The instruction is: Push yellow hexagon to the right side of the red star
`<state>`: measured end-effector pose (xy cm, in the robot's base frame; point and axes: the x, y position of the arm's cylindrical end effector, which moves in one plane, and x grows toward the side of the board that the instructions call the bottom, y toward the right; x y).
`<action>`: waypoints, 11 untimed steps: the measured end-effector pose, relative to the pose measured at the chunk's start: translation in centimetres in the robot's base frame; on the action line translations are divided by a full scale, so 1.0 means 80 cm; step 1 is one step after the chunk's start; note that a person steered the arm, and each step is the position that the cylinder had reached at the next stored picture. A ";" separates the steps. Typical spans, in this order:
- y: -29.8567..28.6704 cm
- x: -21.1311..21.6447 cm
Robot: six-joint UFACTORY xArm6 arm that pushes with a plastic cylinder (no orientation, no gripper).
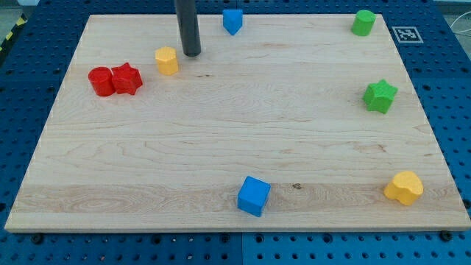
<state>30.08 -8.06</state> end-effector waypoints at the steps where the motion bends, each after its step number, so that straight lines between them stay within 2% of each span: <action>1: -0.008 0.000; 3: -0.039 0.021; 5: -0.030 0.039; 10: -0.018 0.012; 11: -0.019 0.024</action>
<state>32.02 -9.59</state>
